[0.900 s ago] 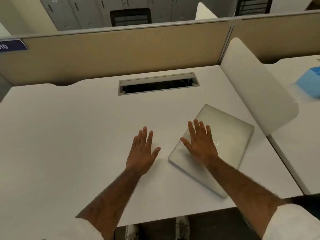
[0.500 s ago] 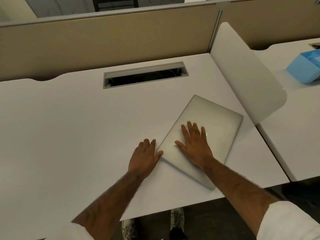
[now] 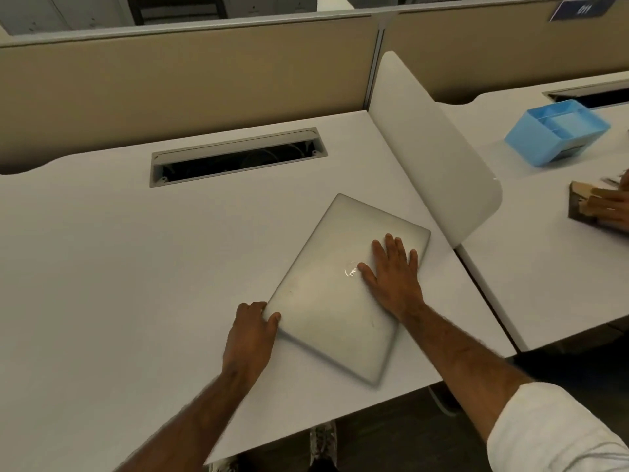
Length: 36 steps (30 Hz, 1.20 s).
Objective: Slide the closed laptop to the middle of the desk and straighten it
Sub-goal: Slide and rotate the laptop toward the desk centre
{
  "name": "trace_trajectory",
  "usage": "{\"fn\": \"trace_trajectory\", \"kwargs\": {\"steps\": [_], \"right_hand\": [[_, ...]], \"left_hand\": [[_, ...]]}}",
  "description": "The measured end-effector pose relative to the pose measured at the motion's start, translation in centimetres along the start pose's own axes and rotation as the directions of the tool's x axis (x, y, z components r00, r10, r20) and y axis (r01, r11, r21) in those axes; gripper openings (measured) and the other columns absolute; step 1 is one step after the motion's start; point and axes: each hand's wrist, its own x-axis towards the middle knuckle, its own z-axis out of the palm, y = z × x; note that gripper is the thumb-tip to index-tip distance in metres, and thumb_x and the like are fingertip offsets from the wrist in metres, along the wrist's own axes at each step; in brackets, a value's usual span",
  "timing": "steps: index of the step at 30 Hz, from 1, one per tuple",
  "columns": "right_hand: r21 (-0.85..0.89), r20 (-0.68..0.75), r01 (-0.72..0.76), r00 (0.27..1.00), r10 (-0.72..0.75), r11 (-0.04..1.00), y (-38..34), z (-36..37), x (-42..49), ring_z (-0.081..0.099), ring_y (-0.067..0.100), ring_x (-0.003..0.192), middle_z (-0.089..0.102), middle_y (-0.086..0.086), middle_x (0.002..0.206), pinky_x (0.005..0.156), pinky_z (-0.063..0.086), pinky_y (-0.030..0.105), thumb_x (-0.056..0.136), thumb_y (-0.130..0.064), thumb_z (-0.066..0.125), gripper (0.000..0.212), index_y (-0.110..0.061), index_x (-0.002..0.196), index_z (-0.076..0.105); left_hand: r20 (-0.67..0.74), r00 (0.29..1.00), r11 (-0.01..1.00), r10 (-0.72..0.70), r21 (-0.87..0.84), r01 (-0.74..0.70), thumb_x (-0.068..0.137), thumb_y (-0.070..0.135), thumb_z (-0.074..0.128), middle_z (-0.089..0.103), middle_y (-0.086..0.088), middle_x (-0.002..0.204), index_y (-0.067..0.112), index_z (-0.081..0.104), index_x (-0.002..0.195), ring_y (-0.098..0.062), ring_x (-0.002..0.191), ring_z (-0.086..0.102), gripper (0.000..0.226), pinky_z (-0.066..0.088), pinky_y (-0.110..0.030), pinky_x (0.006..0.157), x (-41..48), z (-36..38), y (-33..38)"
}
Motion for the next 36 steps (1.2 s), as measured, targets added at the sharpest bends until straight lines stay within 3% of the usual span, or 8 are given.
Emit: {"fn": "trace_trajectory", "kwargs": {"steps": [7,11,15,22,26,29,32,36], "right_hand": [[0.214,-0.023,-0.312,0.946,0.324,0.926,4.4,-2.3,1.3,0.028,0.037,0.151,0.026,0.020,0.166,0.115,0.034,0.050,0.097,-0.055,0.050,0.073,-0.010,0.153,0.038],[0.447,0.031,-0.458,0.866,0.499,0.768,4.2,-2.8,0.7,0.050,0.044,0.128,0.049,0.025,0.135,0.099,0.052,0.050,0.091,-0.046,0.065,0.071,-0.001,0.142,0.045],[0.573,0.184,-0.565,0.795,0.579,0.594,3.3,-2.6,-0.7,0.060,0.044,0.120,0.050,0.024,0.137,0.096,0.056,0.048,0.088,-0.038,0.070,0.068,0.003,0.138,0.048],[0.694,0.301,-0.596,0.750,0.589,0.404,2.8,-1.4,-2.6,0.068,0.035,0.104,0.066,0.020,0.122,0.086,0.060,0.041,0.081,-0.029,0.073,0.053,0.004,0.120,0.062],[0.753,0.349,-0.595,0.722,0.597,0.279,2.5,-1.5,-2.8,0.067,0.033,0.089,0.067,0.016,0.101,0.073,0.054,0.038,0.081,-0.024,0.072,0.036,0.005,0.100,0.064],[0.795,0.394,-0.581,0.711,0.582,0.172,2.8,-1.7,-2.5,0.059,0.029,0.078,0.059,0.013,0.085,0.065,0.045,0.034,0.081,-0.016,0.073,0.024,0.003,0.087,0.061],[0.804,0.416,-0.582,0.700,0.581,0.125,2.9,-1.7,-2.5,0.052,0.024,0.067,0.050,0.007,0.070,0.057,0.039,0.027,0.081,-0.010,0.075,0.029,-0.007,0.067,0.050],[0.791,0.428,-0.598,0.691,0.583,0.129,2.9,-1.7,-2.5,0.054,0.027,0.071,0.053,0.009,0.075,0.055,0.038,0.026,0.078,-0.002,0.077,0.024,-0.003,0.073,0.054]], "left_hand": [[-0.038,0.996,0.992,-0.078,-0.101,0.074,0.094,0.034,0.063,0.065,-0.013,0.117,0.007,0.066,0.125,-0.030,0.103,0.065,0.041,0.051,-0.038,0.088,1.1,1.3,0.3],[-0.018,0.999,0.998,-0.051,-0.039,0.050,0.093,0.039,0.061,0.068,-0.009,0.111,0.014,0.072,0.117,-0.030,0.103,0.066,0.036,0.057,-0.047,0.090,1.8,1.0,0.9],[0.055,0.998,0.999,0.022,-0.028,-0.020,0.092,0.033,0.062,0.065,-0.008,0.125,0.018,0.068,0.129,-0.029,0.116,0.062,0.040,0.053,-0.047,0.099,3.6,0.6,2.1],[0.167,0.984,0.996,0.056,-0.071,-0.044,0.094,0.024,0.063,0.059,-0.013,0.141,0.009,0.052,0.147,-0.031,0.131,0.057,0.056,0.042,-0.038,0.111,7.1,0.3,6.2],[0.182,0.981,0.996,0.063,-0.075,-0.050,0.094,0.023,0.059,0.066,-0.009,0.101,0.005,0.065,0.104,-0.041,0.111,0.064,0.022,0.046,-0.036,0.085,7.9,0.4,8.1],[0.180,0.983,0.993,0.040,-0.114,-0.020,0.093,0.025,0.060,0.069,-0.017,0.119,0.006,0.069,0.117,-0.039,0.113,0.064,0.031,0.051,-0.042,0.099,8.1,0.5,8.6],[0.161,0.986,0.988,0.031,-0.155,-0.005,0.091,0.021,0.061,0.074,-0.019,0.109,0.006,0.071,0.101,-0.039,0.105,0.068,0.021,0.052,-0.042,0.093,8.3,0.6,8.7],[0.162,0.987,0.982,0.016,-0.189,0.015,0.089,0.020,0.062,0.076,-0.010,0.108,0.011,0.075,0.111,-0.033,0.101,0.069,0.027,0.052,-0.038,0.091,8.2,0.5,8.8]]}}
